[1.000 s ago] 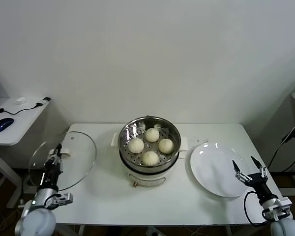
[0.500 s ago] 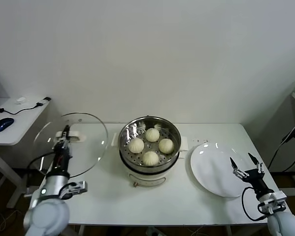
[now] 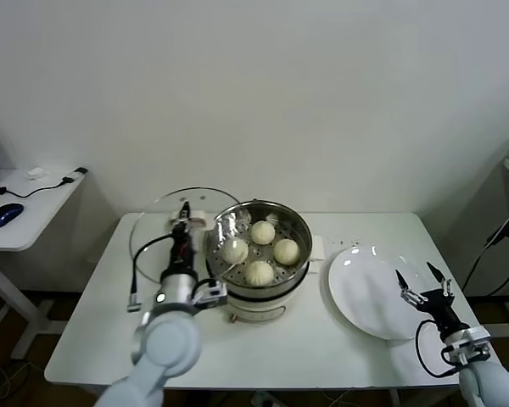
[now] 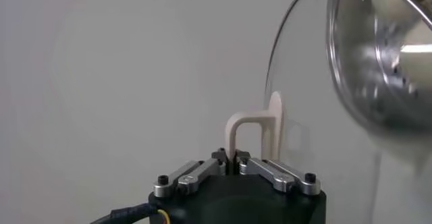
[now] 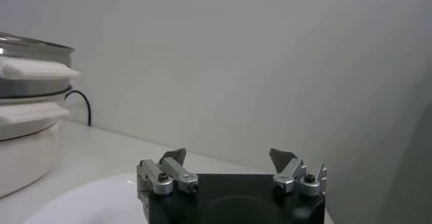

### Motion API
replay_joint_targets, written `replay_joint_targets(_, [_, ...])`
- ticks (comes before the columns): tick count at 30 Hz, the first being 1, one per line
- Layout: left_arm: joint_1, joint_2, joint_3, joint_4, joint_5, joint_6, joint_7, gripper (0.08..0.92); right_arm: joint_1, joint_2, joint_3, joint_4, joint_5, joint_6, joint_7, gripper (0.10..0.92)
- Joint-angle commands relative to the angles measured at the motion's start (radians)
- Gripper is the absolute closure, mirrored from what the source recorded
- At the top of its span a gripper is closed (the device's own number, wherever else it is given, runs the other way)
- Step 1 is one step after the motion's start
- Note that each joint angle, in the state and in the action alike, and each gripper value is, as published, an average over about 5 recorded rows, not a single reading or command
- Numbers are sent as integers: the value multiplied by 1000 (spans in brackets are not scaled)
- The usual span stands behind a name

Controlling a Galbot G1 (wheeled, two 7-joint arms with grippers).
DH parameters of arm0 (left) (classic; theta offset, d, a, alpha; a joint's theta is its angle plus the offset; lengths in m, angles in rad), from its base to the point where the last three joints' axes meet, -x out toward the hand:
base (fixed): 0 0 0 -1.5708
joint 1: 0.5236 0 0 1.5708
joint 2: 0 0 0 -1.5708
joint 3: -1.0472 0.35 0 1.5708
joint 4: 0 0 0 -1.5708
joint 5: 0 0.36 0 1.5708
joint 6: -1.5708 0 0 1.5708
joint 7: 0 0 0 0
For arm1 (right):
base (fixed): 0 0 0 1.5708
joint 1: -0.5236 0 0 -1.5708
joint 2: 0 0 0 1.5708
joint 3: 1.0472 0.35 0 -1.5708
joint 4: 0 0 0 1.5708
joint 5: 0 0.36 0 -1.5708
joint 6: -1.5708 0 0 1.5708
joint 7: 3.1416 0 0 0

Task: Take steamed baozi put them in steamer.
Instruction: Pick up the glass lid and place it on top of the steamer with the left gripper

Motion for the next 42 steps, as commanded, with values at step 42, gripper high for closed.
replay_joint_targets(42, [-139,-353,152,417,132,6,-79,853,-23,27,58,-35,-13,39,-24,203])
